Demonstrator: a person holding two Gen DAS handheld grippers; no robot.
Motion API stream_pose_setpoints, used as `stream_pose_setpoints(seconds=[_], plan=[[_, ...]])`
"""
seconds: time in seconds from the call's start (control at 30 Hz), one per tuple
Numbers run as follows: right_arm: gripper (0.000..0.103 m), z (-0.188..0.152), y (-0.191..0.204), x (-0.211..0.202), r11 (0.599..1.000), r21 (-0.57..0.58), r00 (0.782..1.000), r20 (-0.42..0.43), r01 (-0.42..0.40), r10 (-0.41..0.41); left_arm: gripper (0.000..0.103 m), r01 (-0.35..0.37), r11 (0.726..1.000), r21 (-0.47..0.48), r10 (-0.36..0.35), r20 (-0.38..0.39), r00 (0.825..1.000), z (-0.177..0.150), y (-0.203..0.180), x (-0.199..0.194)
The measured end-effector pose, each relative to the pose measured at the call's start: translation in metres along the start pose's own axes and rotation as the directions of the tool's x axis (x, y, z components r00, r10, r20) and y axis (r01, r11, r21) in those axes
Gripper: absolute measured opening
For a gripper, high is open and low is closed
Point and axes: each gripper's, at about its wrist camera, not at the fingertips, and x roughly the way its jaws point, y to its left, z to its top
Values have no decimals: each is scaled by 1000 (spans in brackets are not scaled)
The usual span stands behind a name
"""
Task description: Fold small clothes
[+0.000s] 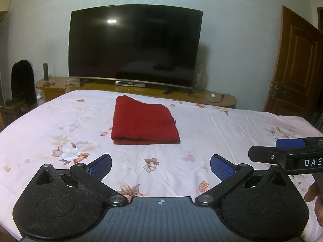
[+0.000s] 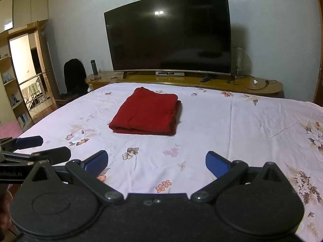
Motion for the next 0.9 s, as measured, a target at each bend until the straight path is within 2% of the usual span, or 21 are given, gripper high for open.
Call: stream_pose_setpoints(seconds=[0.9], plan=[[102,0,-3,1,1000,-2,1000,-5,-3,3,103,14,1000,5,-14,-8,1000,-4,-10,6]])
